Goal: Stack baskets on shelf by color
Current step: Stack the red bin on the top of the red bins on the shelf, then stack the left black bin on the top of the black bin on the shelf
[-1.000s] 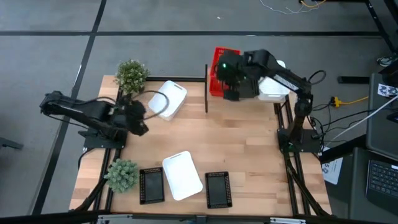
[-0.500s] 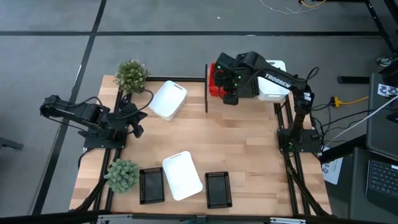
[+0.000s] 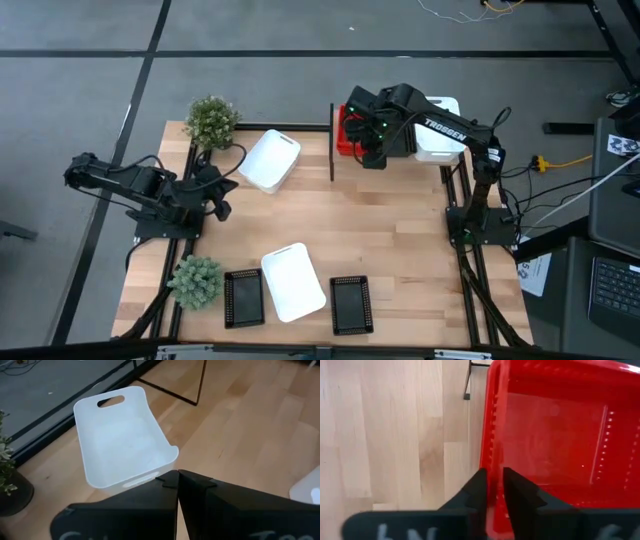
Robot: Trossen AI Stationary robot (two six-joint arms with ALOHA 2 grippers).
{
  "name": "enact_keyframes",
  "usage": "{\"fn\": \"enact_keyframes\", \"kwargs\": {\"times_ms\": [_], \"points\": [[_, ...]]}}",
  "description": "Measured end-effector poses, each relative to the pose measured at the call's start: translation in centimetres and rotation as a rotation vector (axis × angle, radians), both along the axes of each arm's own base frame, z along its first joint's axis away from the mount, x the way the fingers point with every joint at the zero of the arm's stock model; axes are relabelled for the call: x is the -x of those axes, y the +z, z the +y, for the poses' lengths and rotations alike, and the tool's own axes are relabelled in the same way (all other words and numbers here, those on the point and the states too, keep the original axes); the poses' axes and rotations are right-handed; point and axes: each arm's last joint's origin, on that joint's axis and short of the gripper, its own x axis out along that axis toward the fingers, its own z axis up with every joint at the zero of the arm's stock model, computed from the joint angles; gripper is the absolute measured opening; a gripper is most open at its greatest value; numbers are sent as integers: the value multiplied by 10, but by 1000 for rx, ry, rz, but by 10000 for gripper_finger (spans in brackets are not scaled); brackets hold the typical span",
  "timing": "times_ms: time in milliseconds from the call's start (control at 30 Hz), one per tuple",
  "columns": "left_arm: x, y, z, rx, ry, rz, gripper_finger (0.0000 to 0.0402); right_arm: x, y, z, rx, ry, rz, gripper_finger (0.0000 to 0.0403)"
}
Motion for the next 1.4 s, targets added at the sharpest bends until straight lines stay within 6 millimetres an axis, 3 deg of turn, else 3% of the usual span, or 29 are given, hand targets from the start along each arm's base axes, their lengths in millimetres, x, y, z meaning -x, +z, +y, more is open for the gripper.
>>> {"fn": "enact_keyframes", "kwargs": {"times_ms": [233,400,500,600,833,1033,1267,1400], "points": [[0,0,0,1,0,-5,0,6,14,5,-15,-29,11,116],[-1,0,-1,47,-24,-7,0,12,36,21,-79,-225,-58,126],[-6,-3,-6,127,-130,31,0,18,47,36,-224,-277,-117,126],[-16,-5,-13,197,-277,71,0,28,59,53,-340,-173,-170,126],[-57,-12,-48,373,-595,82,0,64,77,89,-352,-139,-211,126],[-78,-47,-87,572,-605,294,0,103,72,115,-347,-193,-182,126],[-89,-70,-137,717,-650,300,0,140,52,131,-355,-364,-134,126],[-88,-91,-148,798,-518,409,0,152,37,137,-337,-470,-106,126]]}}
